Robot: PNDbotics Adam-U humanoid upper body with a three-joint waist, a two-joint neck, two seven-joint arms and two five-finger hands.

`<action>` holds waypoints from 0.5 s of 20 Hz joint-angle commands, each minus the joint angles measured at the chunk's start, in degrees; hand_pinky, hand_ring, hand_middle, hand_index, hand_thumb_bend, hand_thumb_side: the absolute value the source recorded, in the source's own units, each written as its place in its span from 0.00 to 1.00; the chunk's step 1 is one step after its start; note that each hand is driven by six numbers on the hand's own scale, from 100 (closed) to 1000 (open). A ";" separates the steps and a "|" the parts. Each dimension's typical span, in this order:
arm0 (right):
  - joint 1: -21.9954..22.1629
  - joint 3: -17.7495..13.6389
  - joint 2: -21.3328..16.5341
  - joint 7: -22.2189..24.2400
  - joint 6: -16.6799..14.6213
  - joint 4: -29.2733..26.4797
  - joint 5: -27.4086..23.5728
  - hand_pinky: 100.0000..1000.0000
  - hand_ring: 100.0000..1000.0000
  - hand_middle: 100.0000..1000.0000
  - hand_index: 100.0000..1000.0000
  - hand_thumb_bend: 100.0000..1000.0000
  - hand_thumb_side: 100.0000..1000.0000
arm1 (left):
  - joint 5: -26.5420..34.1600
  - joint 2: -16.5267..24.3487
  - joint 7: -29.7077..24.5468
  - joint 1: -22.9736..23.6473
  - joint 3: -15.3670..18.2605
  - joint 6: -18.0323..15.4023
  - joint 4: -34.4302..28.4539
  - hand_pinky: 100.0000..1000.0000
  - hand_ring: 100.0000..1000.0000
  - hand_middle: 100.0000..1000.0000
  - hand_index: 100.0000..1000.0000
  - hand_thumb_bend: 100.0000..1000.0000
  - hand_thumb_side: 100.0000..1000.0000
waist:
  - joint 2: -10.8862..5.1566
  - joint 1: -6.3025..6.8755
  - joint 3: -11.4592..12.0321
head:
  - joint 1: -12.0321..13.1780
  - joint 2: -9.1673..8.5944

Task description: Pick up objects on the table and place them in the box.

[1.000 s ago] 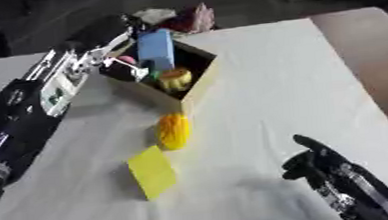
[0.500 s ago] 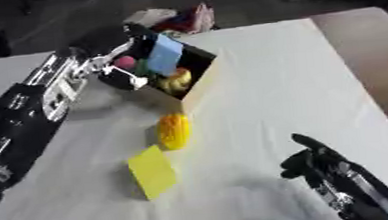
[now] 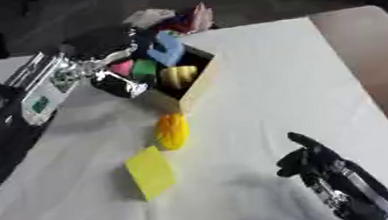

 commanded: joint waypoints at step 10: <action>-0.66 -1.86 -1.40 -2.70 -0.38 -0.59 0.64 0.69 0.64 0.64 1.00 0.00 0.64 | 3.42 15.17 -12.39 7.63 -5.31 -12.81 -20.94 0.85 0.84 0.85 0.92 0.47 0.36 | -0.76 0.25 -0.15 | -0.43 -0.39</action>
